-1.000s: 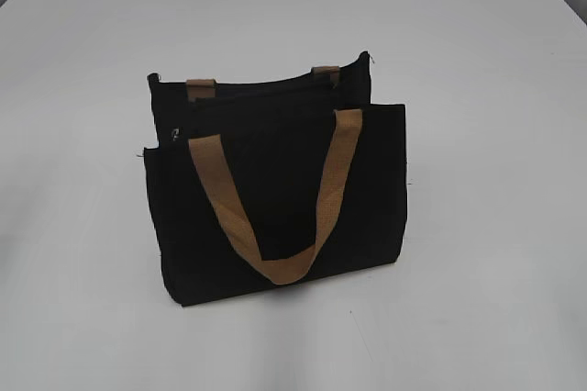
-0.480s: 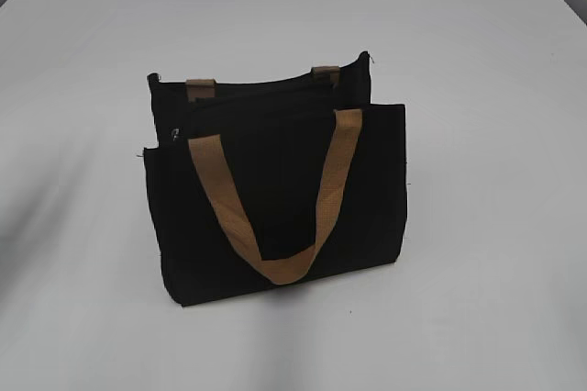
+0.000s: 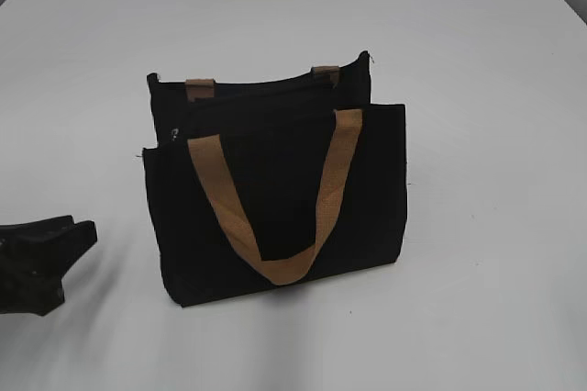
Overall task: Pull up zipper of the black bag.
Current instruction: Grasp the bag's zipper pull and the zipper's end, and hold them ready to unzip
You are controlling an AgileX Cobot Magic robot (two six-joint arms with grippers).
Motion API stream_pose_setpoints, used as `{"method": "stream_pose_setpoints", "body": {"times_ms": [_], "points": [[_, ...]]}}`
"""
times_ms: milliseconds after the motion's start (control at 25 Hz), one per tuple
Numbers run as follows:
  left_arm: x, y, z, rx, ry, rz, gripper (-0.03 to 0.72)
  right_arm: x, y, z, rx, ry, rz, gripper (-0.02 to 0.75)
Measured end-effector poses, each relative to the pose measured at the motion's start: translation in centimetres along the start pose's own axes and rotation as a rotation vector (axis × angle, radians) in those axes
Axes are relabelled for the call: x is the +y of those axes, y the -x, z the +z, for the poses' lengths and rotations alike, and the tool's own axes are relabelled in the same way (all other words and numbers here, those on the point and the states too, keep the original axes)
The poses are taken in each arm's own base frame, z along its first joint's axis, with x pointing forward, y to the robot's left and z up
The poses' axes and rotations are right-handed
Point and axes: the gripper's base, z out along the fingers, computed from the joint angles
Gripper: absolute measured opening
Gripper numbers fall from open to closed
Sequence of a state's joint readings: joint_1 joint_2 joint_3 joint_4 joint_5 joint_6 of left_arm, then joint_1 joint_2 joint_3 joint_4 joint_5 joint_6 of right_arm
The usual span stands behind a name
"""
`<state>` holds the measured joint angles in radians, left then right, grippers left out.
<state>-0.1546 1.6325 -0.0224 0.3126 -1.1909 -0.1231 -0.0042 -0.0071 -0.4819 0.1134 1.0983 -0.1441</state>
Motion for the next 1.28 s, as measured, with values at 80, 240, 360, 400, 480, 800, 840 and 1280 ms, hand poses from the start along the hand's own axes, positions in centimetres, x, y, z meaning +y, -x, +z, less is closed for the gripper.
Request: {"method": "stream_pose_setpoints", "body": {"times_ms": [80,240,360,400,480,800,840,1280], "points": [[-0.6,-0.4,0.1,0.022,-0.065,0.019,0.262,0.0,0.0,0.0,0.0,0.0,0.0,0.453],[-1.1,-0.3,0.9,0.025,-0.159,0.084,0.366,0.0,0.0,0.0,0.0,0.0,0.0,0.453],[-1.2,0.2,2.3,0.003,-0.208,0.121,0.464,0.0,0.0,0.0,0.0,0.0,0.0,0.453],[-1.0,0.4,2.8,-0.008,-0.211,0.127,0.481,0.0,0.0,0.0,0.0,0.0,0.0,0.453],[-0.9,0.8,3.7,-0.024,-0.221,0.138,0.497,0.0,0.0,0.0,0.0,0.0,0.0,0.453],[-1.1,1.5,6.4,-0.051,-0.343,0.186,0.506,0.0,0.0,0.0,0.0,0.0,0.0,0.453],[-1.0,1.7,6.8,-0.059,-0.346,0.187,0.506,0.0,0.0,0.0,0.0,0.0,0.0,0.453],[-0.6,2.0,9.3,-0.042,-0.387,0.197,0.342,0.0,0.0,0.0,0.0,0.0,0.0,0.453]]}}
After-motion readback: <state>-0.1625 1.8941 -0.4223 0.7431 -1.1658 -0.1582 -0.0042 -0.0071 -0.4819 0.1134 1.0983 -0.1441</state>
